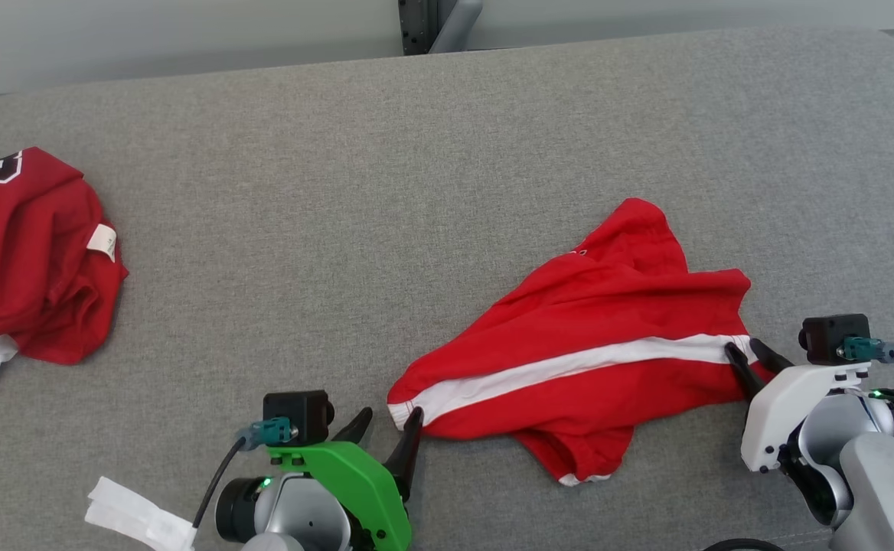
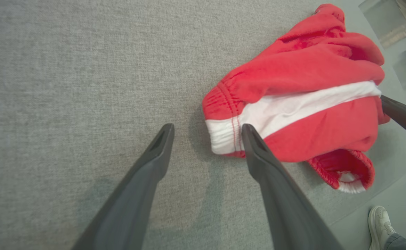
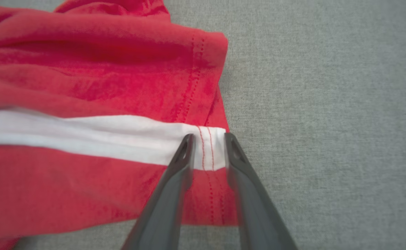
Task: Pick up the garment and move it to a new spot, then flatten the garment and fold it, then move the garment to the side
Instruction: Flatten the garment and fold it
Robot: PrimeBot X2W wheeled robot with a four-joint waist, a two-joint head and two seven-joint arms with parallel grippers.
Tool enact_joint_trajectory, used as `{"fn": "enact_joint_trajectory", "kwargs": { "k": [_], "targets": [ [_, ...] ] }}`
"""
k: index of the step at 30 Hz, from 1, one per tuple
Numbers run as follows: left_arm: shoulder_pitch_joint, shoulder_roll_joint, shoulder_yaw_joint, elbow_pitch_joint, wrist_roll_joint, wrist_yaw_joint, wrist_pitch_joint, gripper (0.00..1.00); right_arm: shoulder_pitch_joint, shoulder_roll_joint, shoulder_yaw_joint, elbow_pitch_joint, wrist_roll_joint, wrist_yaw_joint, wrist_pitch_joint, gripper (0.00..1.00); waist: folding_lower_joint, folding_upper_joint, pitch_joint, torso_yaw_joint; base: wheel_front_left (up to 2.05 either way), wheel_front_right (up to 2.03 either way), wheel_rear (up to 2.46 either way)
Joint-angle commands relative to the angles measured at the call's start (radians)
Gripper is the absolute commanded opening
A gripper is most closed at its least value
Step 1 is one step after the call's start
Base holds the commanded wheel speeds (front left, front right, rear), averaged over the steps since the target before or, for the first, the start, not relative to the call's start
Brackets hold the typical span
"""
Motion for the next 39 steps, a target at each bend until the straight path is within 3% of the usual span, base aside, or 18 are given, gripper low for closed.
{"fn": "enact_joint_trajectory", "kwargs": {
  "k": [1,9,15,18,30,39],
  "targets": [
    [-0.017,0.004,-0.002,0.002,-0.01,-0.004,0.0,1.0,-0.007,-0.004,0.0,0.004,0.004,-0.002,-0.006,0.43,0.0,-0.0001,0.001,0.0,0.0,0.0,0.0],
    [-0.024,0.004,-0.012,-0.001,-0.017,-0.006,0.011,1.0,-0.021,-0.003,0.007,0.021,0.009,-0.002,-0.012,0.46,0.0,-0.0001,0.004,0.003,0.0,0.0,0.0],
    [-0.026,0.007,-0.015,-0.006,-0.02,-0.004,0.012,1.0,-0.029,0.0,0.006,0.032,0.012,-0.002,-0.016,0.56,0.0,-0.0001,0.01,0.007,0.0,0.0,0.0],
    [-0.026,0.008,-0.015,-0.004,-0.021,-0.002,0.008,1.0,-0.032,-0.001,0.005,0.038,0.013,-0.002,-0.017,0.57,0.0,-0.0001,0.012,0.008,0.0,0.0,0.0],
    [-0.029,0.011,-0.018,0.003,-0.028,0.003,0.001,1.0,-0.029,-0.006,0.022,0.042,0.019,-0.002,-0.012,0.22,0.0,-0.0001,0.013,0.003,0.0,0.0,0.0],
    [-0.025,0.012,-0.024,0.003,-0.036,0.003,0.003,1.0,-0.016,-0.011,0.024,0.041,0.022,-0.002,-0.013,0.1,0.0,-0.0001,0.006,-0.001,0.0,0.0,0.0]
  ]
}}
